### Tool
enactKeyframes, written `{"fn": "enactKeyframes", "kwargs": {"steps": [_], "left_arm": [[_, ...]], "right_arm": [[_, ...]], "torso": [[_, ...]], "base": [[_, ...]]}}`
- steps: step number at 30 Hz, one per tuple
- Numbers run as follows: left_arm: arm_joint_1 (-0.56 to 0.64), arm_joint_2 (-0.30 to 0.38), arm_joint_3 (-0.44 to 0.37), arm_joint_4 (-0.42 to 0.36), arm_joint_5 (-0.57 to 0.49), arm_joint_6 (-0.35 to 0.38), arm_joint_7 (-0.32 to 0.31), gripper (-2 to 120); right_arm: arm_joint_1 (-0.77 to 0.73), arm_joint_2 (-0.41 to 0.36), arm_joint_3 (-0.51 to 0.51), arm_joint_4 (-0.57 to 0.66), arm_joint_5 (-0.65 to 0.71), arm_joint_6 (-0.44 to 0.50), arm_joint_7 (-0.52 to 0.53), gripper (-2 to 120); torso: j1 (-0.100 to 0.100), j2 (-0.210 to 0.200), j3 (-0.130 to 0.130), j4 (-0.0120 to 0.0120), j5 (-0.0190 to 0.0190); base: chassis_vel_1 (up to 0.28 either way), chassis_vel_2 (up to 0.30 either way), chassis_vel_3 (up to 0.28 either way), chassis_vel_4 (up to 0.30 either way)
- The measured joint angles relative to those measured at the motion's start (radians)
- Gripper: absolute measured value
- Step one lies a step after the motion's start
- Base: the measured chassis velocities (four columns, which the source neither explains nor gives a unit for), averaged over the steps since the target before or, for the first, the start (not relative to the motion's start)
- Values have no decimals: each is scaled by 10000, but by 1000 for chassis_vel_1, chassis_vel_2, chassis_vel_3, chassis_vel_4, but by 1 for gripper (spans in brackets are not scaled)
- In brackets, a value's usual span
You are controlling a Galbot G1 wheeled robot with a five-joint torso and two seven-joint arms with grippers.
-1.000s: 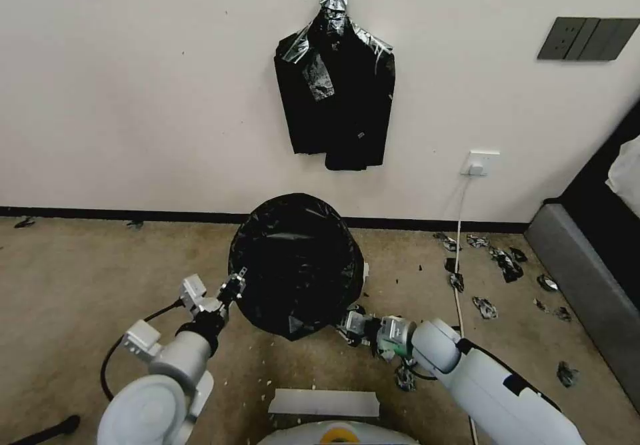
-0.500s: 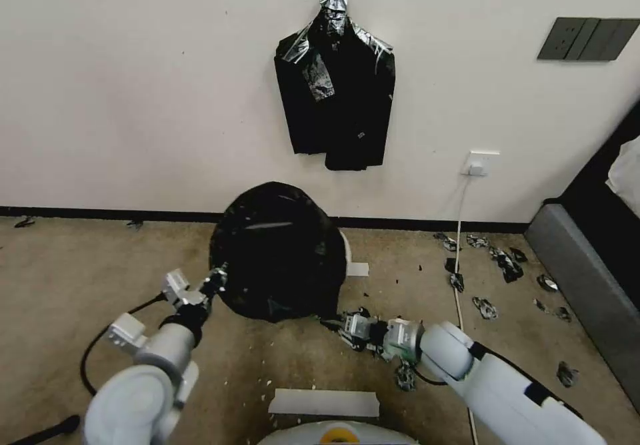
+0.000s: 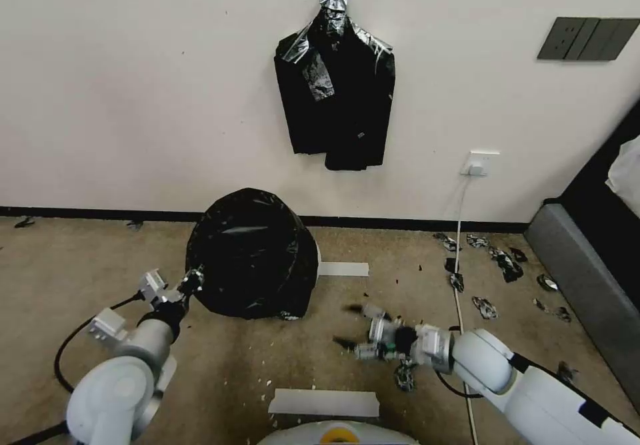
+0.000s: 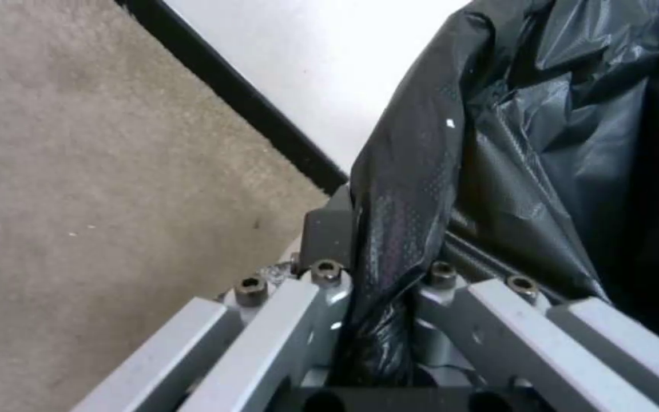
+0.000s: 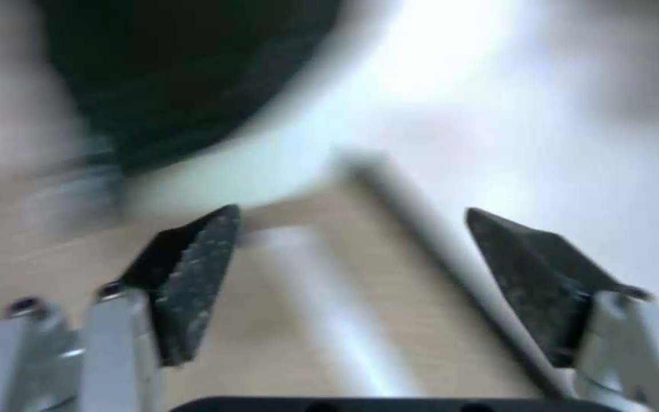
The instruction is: Place a trash bag onto the trash bin.
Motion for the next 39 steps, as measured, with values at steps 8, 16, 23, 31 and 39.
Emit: {"fn": "enactKeyframes", "kwargs": {"steps": [8,16,23,31,39], "left_arm": [[362,497,851,-674,1524,-161,-69,4],[762,776,1911,-1555,4061,-73,-386,4],[852,578,2466,-1794,5903,-162,-332,4],[1038,140,2806,-1857,7144,-426,-153,4],[1179,-174,3100,-1901,7587,-558,-123,4]], "right_arm": [[409,157,397,2593,513,-1933,3971,68],[1576,-505,-533,5913,548,-4882,3535,38],[3542,-954,-2672,6556,2445,-7877,3483,14],[5081,-26,-5199,5486,4528,-8962,4979,0],[6248,971,-6482,3261,5254,-8940,5385,0]], "torso": [[0,1,0,1,0],[0,1,-1,1,-1],[0,0,0,1,0],[0,0,0,3,0],[0,0,0,3,-1]], "base": [[0,0,0,0],[0,0,0,0],[0,0,0,0],[0,0,0,0],[0,0,0,0]]}}
